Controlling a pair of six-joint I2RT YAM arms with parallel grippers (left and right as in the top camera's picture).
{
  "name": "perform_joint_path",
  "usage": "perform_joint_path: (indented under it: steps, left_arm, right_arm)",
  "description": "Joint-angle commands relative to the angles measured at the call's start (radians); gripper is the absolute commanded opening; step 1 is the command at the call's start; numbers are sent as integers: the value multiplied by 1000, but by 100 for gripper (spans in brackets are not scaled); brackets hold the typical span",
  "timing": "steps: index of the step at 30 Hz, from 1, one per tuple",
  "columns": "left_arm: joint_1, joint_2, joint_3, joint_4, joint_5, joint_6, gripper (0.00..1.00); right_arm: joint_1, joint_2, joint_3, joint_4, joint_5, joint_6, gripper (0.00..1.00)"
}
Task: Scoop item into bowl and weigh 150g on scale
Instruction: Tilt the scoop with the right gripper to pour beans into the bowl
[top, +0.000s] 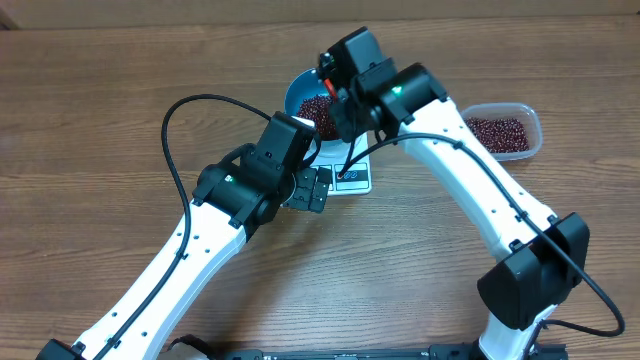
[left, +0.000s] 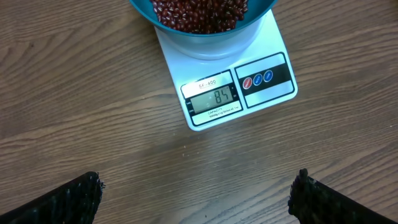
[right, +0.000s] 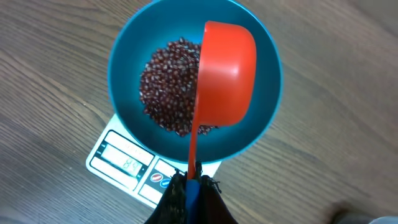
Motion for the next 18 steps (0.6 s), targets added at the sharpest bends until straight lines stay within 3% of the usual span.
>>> perform_joint_path:
  steps: [1,18]
  left_arm:
    - [0,-7,-7,2,2,15,100]
    - [0,-7,-7,2,2,15,100]
  right_arm:
    - [7,-48,35,11,50,-29,4]
    - [7,-48,34,4,50,-17,4]
